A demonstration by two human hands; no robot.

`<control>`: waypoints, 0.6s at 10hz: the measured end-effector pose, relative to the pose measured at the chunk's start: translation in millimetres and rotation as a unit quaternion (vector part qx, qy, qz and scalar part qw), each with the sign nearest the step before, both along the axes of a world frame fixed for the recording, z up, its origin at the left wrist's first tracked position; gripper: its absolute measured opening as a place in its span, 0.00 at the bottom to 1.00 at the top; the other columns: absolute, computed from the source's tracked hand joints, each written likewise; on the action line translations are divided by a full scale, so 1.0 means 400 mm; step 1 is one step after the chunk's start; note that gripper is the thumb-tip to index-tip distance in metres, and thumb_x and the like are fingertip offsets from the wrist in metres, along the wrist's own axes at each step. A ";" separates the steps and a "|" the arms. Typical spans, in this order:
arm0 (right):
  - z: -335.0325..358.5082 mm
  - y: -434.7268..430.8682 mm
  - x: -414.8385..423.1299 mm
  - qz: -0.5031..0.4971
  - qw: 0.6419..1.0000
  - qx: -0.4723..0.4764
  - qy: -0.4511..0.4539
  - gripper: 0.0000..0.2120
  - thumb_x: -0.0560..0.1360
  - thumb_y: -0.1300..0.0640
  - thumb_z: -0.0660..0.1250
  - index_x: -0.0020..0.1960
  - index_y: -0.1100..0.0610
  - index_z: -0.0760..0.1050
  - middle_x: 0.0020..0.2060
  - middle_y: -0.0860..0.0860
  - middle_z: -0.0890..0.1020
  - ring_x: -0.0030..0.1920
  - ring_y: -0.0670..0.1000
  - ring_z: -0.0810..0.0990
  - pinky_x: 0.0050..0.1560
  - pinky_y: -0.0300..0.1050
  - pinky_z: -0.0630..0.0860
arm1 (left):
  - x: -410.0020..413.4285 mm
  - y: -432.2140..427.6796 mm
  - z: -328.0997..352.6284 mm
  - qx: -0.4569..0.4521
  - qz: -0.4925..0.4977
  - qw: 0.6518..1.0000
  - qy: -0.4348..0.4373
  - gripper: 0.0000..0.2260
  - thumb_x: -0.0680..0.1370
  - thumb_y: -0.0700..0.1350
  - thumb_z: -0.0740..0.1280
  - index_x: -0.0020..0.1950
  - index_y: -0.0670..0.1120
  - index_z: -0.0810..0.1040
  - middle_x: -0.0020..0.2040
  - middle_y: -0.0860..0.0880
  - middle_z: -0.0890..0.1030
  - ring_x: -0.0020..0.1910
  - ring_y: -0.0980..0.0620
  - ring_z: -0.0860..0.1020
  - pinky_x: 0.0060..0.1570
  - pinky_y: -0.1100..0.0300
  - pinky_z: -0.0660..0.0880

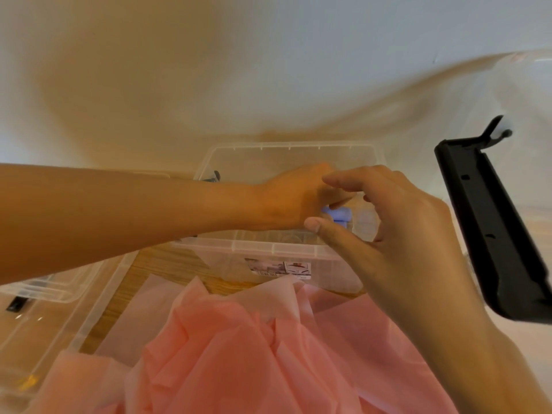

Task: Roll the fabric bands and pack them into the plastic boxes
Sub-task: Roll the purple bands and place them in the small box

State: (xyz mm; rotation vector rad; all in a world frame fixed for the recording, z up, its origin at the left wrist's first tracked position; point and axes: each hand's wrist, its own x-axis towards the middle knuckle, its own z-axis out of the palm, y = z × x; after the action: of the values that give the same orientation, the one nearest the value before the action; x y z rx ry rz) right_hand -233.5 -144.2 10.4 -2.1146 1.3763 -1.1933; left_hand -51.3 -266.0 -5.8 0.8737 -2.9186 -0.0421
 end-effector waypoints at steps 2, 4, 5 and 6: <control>0.007 0.001 0.002 -0.002 1.000 -0.003 -0.012 0.13 0.74 0.50 0.75 0.57 0.50 0.80 0.48 0.41 0.81 0.49 0.41 0.74 0.49 0.26 0.69 | 0.019 0.069 0.092 0.011 0.054 0.998 0.030 0.04 0.76 0.39 0.70 0.50 0.43 0.80 0.44 0.48 0.81 0.35 0.57 0.73 0.35 0.65 0.69; 0.019 0.006 0.004 -0.004 0.998 0.019 0.056 0.17 0.77 0.52 0.73 0.64 0.54 0.80 0.57 0.48 0.82 0.58 0.47 0.78 0.52 0.39 0.72 | 0.100 0.162 0.160 -0.051 0.104 0.990 0.083 0.02 0.75 0.36 0.68 0.44 0.42 0.78 0.41 0.47 0.80 0.38 0.52 0.77 0.38 0.63 0.69; 0.028 0.006 0.015 -0.005 0.995 0.005 0.103 0.14 0.81 0.54 0.69 0.65 0.57 0.79 0.60 0.52 0.83 0.61 0.54 0.80 0.54 0.41 0.71 | 0.124 0.212 0.174 -0.023 0.159 0.974 0.160 0.05 0.80 0.40 0.65 0.51 0.42 0.80 0.48 0.47 0.82 0.47 0.51 0.80 0.42 0.69 0.71; 0.045 0.007 0.032 -0.008 0.994 0.010 0.110 0.16 0.83 0.50 0.64 0.65 0.58 0.79 0.60 0.54 0.83 0.61 0.56 0.81 0.54 0.42 0.72 | 0.137 0.269 0.183 0.025 0.213 0.956 0.201 0.12 0.84 0.46 0.62 0.64 0.44 0.79 0.60 0.48 0.81 0.59 0.52 0.78 0.57 0.62 0.72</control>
State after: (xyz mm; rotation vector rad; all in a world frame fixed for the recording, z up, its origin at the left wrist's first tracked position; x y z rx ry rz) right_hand -220.7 -141.5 28.4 -2.2814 1.4928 -0.9705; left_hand 3.4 -158.4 67.3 1.3066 -2.3178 -0.2309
